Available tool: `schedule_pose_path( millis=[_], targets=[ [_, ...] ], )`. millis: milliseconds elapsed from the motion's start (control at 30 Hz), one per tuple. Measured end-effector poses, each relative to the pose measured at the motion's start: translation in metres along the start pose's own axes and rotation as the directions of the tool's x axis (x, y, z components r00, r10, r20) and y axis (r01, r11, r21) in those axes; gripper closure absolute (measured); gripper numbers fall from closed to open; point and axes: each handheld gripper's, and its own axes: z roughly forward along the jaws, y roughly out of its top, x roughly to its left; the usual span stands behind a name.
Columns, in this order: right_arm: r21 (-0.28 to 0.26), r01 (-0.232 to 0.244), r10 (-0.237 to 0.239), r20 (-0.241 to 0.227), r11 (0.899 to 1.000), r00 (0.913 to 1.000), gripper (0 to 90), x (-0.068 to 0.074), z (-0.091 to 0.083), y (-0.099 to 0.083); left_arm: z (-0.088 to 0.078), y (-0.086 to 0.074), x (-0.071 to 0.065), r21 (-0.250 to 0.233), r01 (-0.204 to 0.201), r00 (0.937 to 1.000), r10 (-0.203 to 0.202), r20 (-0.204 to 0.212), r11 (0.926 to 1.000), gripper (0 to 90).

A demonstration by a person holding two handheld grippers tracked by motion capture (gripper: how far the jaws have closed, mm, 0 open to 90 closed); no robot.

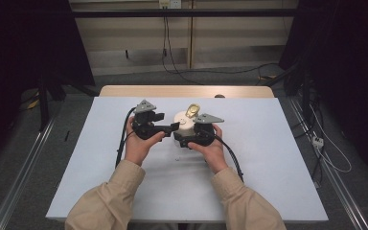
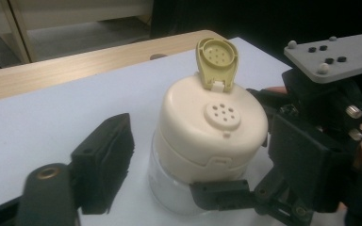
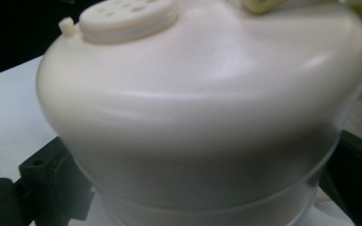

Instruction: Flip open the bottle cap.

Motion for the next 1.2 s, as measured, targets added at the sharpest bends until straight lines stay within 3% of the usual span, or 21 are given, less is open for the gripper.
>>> schedule_pose_path(
  millis=[100, 267, 467, 767, 1200],
  targets=[
    [0.005, 0.002, -0.002, -0.009, 1.000, 1.0000, 1.9, -0.001, -0.001, -0.001, -0.008, -0.005, 0.000, -0.011, 0.000, 1.0000, 0.000, 0.001, 0.9999, 18.9],
    [0.070, 0.048, -0.047, -0.013, 0.996, 0.9988, 1.5, -0.001, -0.005, -0.004, -0.021, -0.015, 0.002, -0.006, 0.001, 1.0000, -0.001, -0.004, 1.0000, 15.2],
    [0.053, 0.018, -0.016, -0.030, 0.998, 0.9994, 4.0, -0.006, -0.018, -0.009, -0.033, -0.029, 0.007, 0.001, 0.009, 0.9999, -0.009, -0.010, 1.0000, 12.5],
    [0.041, 0.034, -0.032, -0.041, 0.999, 0.9986, 4.5, -0.001, -0.039, -0.014, -0.045, -0.048, 0.013, 0.029, -0.006, 0.9995, 0.007, -0.030, 0.9996, 9.7],
    [0.008, 0.047, -0.046, -0.051, 0.999, 0.9977, 4.7, 0.007, -0.071, -0.019, -0.065, -0.067, 0.022, 0.017, 0.009, 0.9994, -0.008, -0.035, 0.9998, 8.4]
  ],
)
